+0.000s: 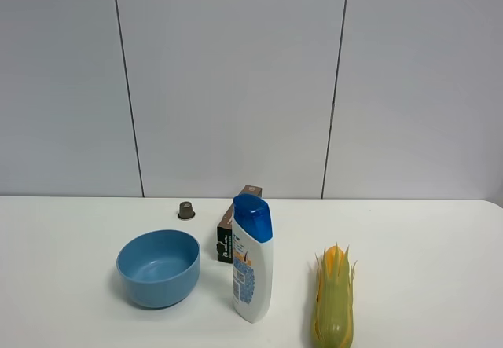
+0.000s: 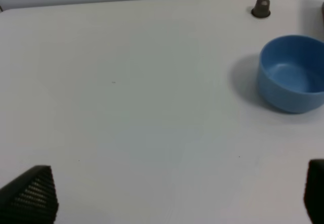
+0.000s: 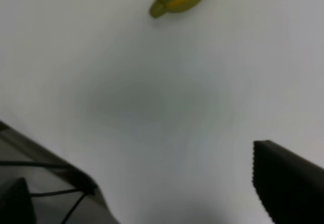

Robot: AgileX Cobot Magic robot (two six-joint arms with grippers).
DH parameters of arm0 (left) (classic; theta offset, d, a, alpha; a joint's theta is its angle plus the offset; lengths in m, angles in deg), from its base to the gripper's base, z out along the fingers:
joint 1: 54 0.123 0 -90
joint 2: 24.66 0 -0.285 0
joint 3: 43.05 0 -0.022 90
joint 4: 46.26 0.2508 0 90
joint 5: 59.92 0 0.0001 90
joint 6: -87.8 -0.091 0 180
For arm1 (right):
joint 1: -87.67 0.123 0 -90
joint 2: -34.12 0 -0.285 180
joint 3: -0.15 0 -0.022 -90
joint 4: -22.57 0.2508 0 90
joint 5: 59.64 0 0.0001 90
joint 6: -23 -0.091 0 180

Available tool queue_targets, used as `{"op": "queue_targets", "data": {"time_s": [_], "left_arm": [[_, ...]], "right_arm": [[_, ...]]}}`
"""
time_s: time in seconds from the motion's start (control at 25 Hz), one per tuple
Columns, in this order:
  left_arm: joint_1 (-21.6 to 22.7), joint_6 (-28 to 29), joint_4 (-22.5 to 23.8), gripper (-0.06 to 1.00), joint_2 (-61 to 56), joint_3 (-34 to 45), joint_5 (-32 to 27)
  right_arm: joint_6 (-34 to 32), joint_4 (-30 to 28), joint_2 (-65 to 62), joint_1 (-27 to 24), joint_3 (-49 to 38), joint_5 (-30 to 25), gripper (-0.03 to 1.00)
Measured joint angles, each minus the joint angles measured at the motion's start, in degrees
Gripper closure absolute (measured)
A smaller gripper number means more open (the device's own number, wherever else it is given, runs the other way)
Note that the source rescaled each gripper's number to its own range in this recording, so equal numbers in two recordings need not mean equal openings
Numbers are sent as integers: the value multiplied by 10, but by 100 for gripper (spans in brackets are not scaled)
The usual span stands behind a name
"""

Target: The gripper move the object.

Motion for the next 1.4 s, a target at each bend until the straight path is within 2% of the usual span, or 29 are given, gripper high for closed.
{"op": "queue_targets", "data": {"time_s": [0.16,0.28,0.48,0.64,0.72,0.8,1.04,1.16,1.28,1.4], "left_arm": [[0,0,0,-6,0,0,0],[0,0,0,-6,0,0,0],[0,0,0,-6,0,0,0],[0,0,0,-6,0,0,0],[0,0,0,-6,0,0,0],[0,0,0,-6,0,0,0],[0,0,0,-6,0,0,0],[0,0,0,-6,0,0,0],[0,0,0,-6,0,0,0],[0,0,0,-6,0,0,0]], "right_arm": [[-3,-22,0,0,0,0,-2],[8,-11,0,0,0,0,-3],[13,39,0,0,0,2,-3],[13,44,0,0,0,2,-3],[13,44,0,-16,0,2,-3],[13,46,0,-60,0,2,-3],[13,46,-42,-266,-1,6,-3],[13,46,-87,-350,-1,7,-3],[13,45,-132,-400,-1,7,-3],[13,46,-166,-419,-1,6,-3]]}}
